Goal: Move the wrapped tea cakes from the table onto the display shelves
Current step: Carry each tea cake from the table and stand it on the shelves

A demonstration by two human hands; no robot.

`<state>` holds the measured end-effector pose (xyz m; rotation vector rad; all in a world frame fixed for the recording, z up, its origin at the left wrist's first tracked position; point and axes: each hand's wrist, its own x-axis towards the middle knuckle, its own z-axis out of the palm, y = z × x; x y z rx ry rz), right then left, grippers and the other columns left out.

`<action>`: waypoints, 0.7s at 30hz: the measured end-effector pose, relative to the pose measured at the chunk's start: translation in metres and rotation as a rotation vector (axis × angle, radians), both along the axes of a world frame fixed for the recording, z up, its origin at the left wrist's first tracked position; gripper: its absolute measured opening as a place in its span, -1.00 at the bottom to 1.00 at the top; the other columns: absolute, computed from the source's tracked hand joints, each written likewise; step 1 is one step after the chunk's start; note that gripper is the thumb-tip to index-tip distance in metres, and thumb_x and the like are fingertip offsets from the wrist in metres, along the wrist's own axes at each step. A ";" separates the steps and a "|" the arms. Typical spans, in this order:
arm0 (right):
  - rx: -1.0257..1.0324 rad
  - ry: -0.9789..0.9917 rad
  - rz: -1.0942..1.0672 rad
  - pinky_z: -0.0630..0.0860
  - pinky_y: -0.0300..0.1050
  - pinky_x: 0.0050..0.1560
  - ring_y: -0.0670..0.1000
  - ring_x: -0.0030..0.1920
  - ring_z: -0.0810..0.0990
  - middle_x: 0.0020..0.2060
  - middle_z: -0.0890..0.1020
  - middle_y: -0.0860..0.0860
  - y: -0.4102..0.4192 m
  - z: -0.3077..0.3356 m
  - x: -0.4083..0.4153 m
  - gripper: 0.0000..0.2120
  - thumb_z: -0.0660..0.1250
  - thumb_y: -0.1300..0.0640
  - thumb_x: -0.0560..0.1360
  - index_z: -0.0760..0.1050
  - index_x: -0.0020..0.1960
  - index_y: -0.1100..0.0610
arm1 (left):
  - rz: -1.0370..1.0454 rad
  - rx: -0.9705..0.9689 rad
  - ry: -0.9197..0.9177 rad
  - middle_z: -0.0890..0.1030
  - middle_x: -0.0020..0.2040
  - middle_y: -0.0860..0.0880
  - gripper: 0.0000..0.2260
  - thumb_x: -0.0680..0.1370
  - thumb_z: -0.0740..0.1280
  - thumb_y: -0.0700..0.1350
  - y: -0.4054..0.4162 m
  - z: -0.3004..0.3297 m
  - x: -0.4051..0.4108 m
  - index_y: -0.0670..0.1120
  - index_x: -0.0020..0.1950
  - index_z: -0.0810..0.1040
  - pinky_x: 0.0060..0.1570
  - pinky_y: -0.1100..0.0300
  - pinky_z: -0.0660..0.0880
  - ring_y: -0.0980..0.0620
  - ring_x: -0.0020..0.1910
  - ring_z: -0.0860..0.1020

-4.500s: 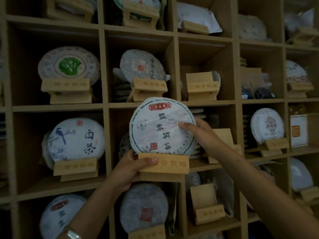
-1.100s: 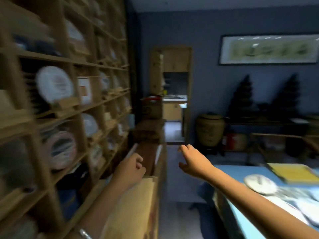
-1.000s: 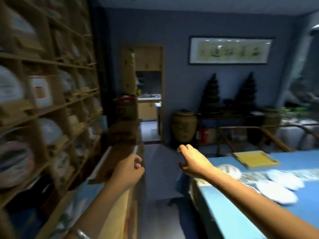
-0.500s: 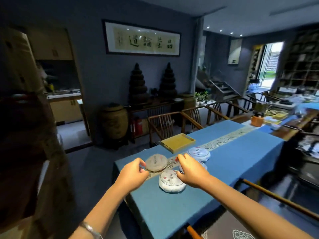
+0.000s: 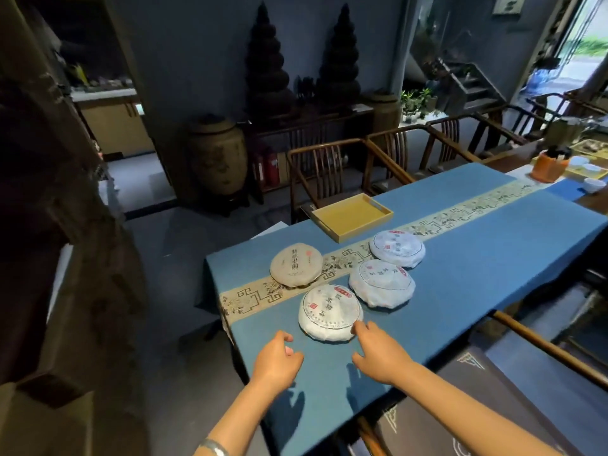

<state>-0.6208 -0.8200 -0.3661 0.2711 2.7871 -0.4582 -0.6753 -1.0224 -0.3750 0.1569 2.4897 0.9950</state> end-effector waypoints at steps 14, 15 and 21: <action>-0.354 -0.096 -0.746 0.44 -0.04 0.04 0.20 0.20 0.53 0.25 0.51 0.18 0.027 -0.122 -0.098 -0.43 0.26 -0.15 0.58 0.25 0.37 0.24 | 0.000 0.063 -0.189 0.60 0.16 -0.08 -0.62 0.56 0.33 0.00 0.053 -0.108 -0.176 -0.04 0.34 0.40 -0.06 0.19 0.41 -0.05 0.05 0.57; -0.419 -0.084 -0.838 0.40 -0.06 -0.02 0.17 0.11 0.53 0.20 0.52 0.15 0.027 -0.129 -0.105 -0.41 0.29 -0.17 0.56 0.26 0.35 0.24 | 0.016 0.062 -0.224 0.60 0.12 -0.07 -0.62 0.55 0.34 0.01 0.058 -0.115 -0.188 -0.02 0.34 0.40 -0.10 0.20 0.40 -0.04 0.02 0.56; -0.793 0.072 -1.320 0.43 -0.08 -0.03 0.08 0.07 0.53 0.16 0.50 0.03 0.018 -0.177 -0.120 -0.33 0.38 -0.11 0.52 0.17 0.46 0.16 | -0.040 0.143 -0.345 0.54 0.29 -0.10 -0.42 0.50 0.44 0.03 0.087 -0.156 -0.224 0.02 0.46 0.31 0.19 -0.05 0.51 -0.12 0.22 0.54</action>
